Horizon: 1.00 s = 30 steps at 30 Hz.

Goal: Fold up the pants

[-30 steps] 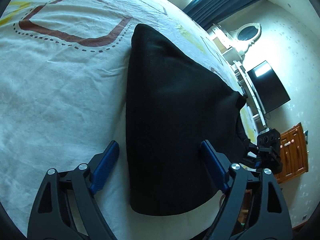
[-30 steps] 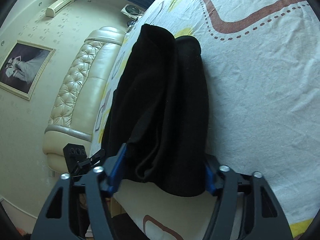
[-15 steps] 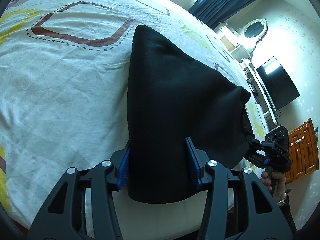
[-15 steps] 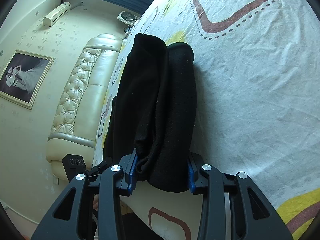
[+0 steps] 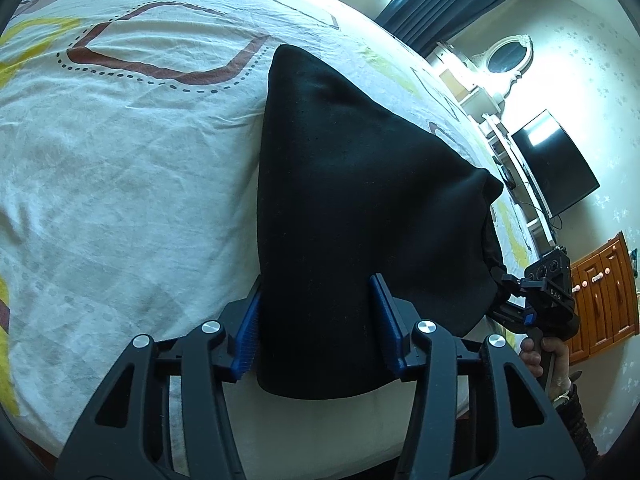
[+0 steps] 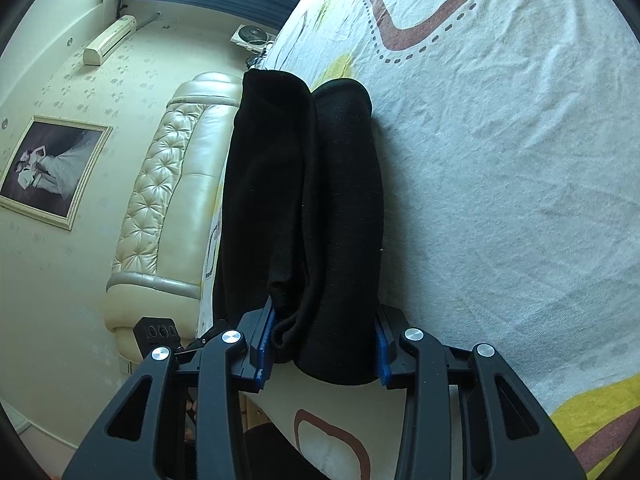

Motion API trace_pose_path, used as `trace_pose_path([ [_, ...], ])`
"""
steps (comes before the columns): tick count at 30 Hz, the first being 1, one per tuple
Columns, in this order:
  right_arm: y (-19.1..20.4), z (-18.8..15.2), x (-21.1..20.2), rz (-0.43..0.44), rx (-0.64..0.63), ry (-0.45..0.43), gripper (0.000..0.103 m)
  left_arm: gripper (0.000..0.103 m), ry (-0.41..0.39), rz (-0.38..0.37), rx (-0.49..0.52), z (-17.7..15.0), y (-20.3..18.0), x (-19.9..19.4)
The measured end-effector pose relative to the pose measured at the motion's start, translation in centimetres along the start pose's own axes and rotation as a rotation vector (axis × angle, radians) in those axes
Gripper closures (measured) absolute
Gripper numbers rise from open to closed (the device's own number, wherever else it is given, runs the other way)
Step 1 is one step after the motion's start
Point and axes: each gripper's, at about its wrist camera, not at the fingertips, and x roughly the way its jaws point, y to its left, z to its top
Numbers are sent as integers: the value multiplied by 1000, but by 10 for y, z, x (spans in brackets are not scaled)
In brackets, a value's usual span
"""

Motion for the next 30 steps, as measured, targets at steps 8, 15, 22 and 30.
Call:
trace_pose_path([
  [8, -3, -9, -17, -2, 29, -28, 44, 13, 35, -3, -21, -3, 5, 1],
  [15, 5, -41, -49, -168, 19, -80, 25, 8, 12, 181, -12, -22, -13, -24],
  [22, 33, -85, -58, -438, -158, -80, 23, 8, -27, 316, 68, -58, -42, -52],
  [30, 54, -115, -64, -603, -200, -162, 22, 8, -150, 368, 198, -101, -82, -84],
])
